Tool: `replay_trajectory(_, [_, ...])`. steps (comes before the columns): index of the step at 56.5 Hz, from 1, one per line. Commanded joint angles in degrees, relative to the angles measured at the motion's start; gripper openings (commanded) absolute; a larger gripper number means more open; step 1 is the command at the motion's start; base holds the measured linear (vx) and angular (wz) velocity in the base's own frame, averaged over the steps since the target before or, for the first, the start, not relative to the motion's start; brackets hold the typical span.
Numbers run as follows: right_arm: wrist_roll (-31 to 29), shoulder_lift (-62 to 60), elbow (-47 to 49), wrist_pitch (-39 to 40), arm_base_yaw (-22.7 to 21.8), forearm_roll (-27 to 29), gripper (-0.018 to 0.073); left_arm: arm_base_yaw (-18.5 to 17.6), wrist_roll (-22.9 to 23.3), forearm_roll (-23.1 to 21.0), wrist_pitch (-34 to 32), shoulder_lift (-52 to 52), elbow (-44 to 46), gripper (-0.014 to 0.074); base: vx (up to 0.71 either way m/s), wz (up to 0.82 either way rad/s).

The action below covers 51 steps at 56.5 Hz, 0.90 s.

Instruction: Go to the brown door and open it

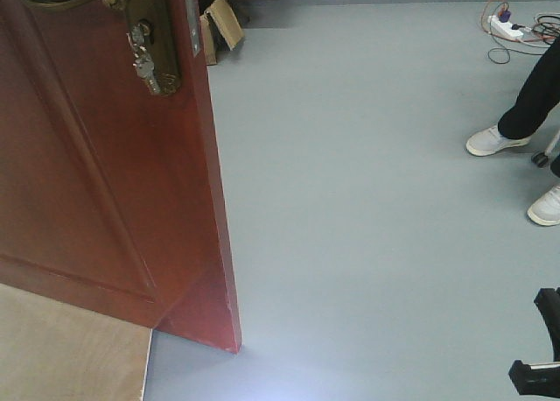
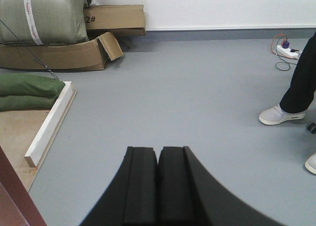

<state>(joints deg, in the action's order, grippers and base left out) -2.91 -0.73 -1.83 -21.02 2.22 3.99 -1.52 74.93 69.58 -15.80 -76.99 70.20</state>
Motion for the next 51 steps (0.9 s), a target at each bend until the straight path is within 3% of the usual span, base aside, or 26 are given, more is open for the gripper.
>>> replay_trajectory(1, [-0.37, -0.32, -0.25, 4.40, 0.01, -0.20, 0.0000, -0.27, 0.18, -1.70, -1.13, 1.68, 1.73, 0.0036, 0.09, 0.01])
replay_trajectory(51, [-0.37, -0.32, -0.25, 4.40, 0.01, -0.20, 0.0000, -0.27, 0.18, -1.70, -1.13, 1.68, 1.73, 0.0036, 0.11, 0.02])
